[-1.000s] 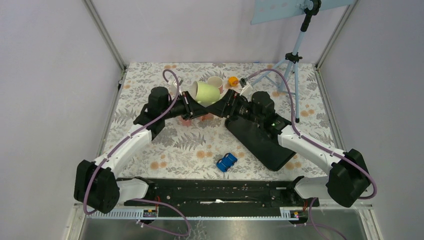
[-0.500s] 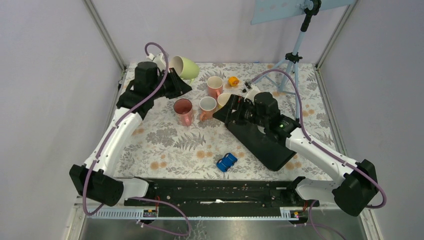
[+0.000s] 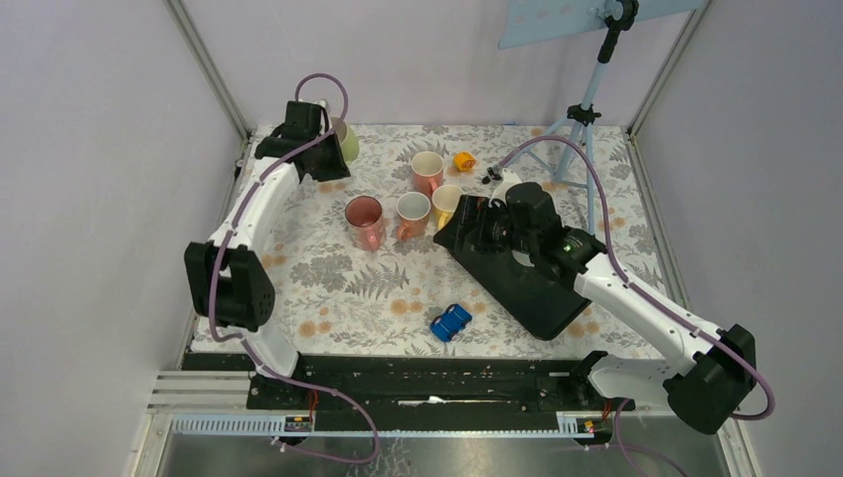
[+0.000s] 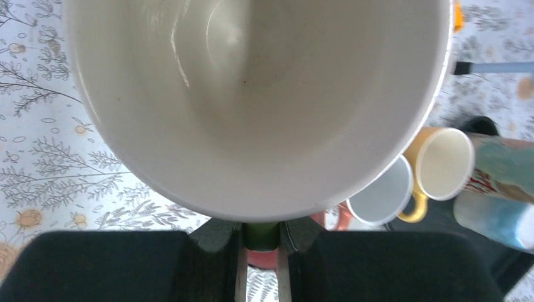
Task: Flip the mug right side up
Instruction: Place the cup at the center of the board.
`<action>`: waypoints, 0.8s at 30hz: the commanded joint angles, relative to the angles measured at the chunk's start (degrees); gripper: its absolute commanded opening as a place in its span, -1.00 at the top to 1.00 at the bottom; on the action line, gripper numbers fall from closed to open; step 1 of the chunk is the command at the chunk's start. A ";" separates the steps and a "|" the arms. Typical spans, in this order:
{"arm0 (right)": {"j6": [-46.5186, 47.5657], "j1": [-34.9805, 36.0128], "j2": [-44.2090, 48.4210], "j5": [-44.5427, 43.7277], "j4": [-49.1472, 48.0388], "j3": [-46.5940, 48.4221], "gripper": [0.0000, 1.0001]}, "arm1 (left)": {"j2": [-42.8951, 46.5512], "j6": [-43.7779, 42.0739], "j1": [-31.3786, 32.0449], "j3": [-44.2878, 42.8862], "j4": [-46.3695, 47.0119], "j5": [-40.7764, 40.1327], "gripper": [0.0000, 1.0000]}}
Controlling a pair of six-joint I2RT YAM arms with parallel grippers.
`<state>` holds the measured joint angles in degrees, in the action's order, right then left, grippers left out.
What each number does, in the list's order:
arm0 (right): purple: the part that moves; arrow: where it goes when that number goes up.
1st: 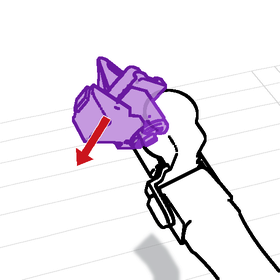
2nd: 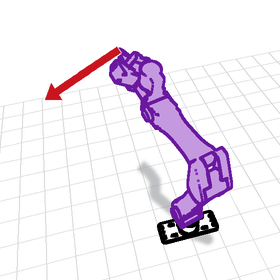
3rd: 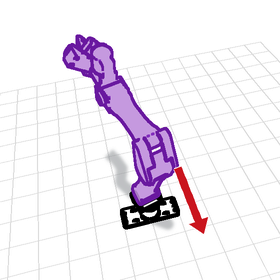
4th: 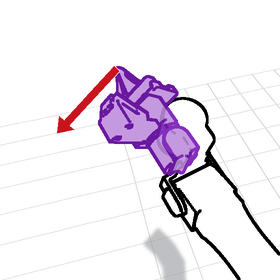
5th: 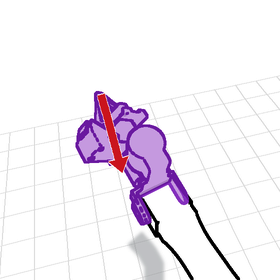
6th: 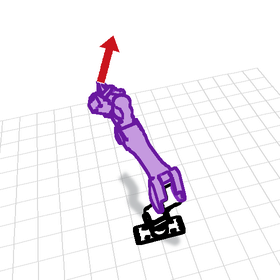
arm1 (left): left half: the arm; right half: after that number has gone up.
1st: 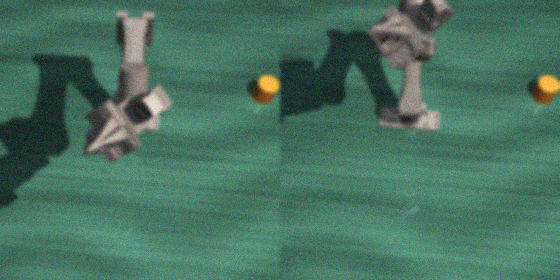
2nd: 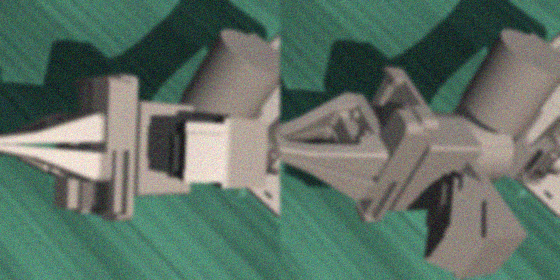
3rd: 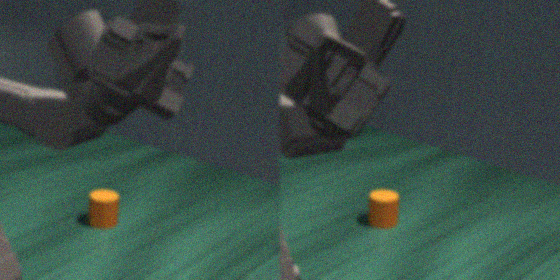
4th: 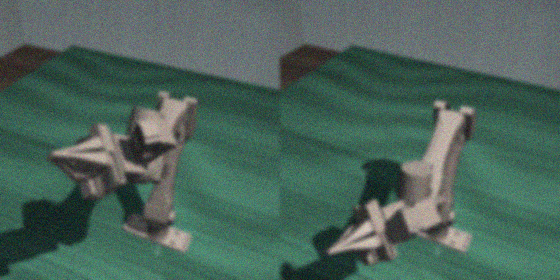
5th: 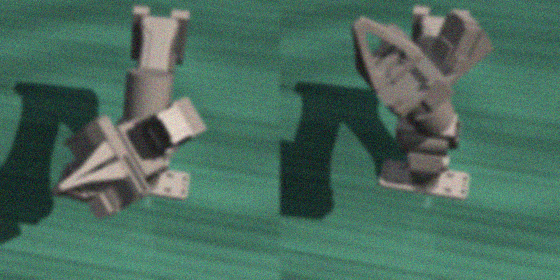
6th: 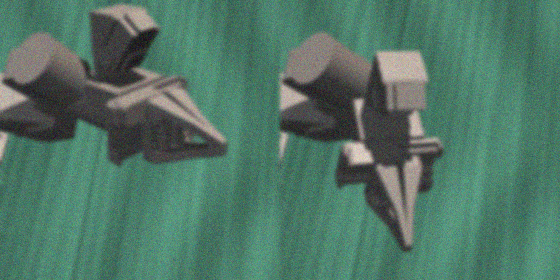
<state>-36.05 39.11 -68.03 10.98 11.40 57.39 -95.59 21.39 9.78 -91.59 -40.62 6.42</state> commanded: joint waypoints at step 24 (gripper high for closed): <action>3.09 0.46 3.38 -1.52 0.79 1.77 -1.00 | -30.19 -8.72 -3.55 -20.08 -2.94 -5.46 1.00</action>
<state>-33.26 39.11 -65.25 9.52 14.68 58.28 -126.17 14.50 6.55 -107.61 -45.76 2.11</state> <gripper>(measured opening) 0.995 0.194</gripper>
